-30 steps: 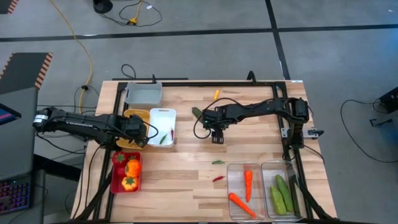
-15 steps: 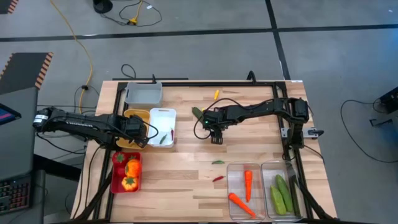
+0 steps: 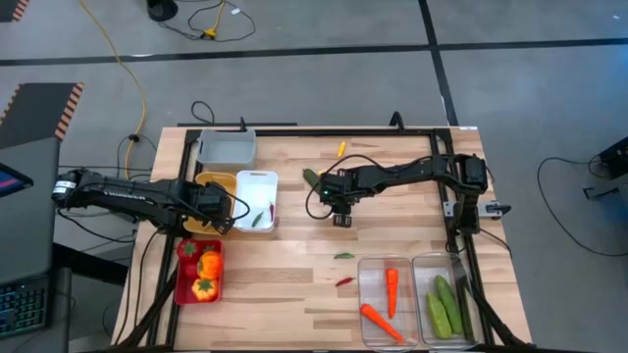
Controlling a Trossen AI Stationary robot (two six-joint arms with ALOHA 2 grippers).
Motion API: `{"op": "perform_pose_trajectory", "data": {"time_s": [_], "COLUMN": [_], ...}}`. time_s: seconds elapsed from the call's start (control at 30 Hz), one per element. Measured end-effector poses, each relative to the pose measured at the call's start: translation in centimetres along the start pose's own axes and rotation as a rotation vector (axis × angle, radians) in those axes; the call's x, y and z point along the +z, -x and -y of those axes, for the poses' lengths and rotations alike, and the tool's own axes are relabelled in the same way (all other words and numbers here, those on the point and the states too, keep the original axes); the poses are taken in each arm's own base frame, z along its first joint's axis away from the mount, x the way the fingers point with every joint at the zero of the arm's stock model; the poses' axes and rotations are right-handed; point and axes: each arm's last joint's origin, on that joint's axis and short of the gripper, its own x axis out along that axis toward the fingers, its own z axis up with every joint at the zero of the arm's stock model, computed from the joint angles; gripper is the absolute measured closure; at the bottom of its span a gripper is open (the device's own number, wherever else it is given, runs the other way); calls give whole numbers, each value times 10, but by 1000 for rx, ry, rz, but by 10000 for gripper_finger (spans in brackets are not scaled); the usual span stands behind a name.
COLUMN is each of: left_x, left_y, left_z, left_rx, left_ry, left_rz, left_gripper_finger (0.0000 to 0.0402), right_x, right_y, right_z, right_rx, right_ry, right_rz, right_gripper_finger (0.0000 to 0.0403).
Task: Sort produce into baskets
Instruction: Put the white garlic into the yellow bin
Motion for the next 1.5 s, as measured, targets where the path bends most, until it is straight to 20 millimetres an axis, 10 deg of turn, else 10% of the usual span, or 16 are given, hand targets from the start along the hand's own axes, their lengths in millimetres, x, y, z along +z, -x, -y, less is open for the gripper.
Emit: {"op": "perform_pose_trajectory", "data": {"time_s": [0.77,1.5], "left_x": [58,66], "left_y": [69,78], "left_z": [48,54], "left_rx": [-365,-474], "left_ry": [-266,-129], "left_rz": [649,741], "left_gripper_finger": [212,212], "right_x": [75,115], "right_y": [73,106], "right_z": [10,5], "right_rx": [-18,-99], "right_ry": [-26,85], "right_rz": [387,885], "right_gripper_finger": [239,239]}}
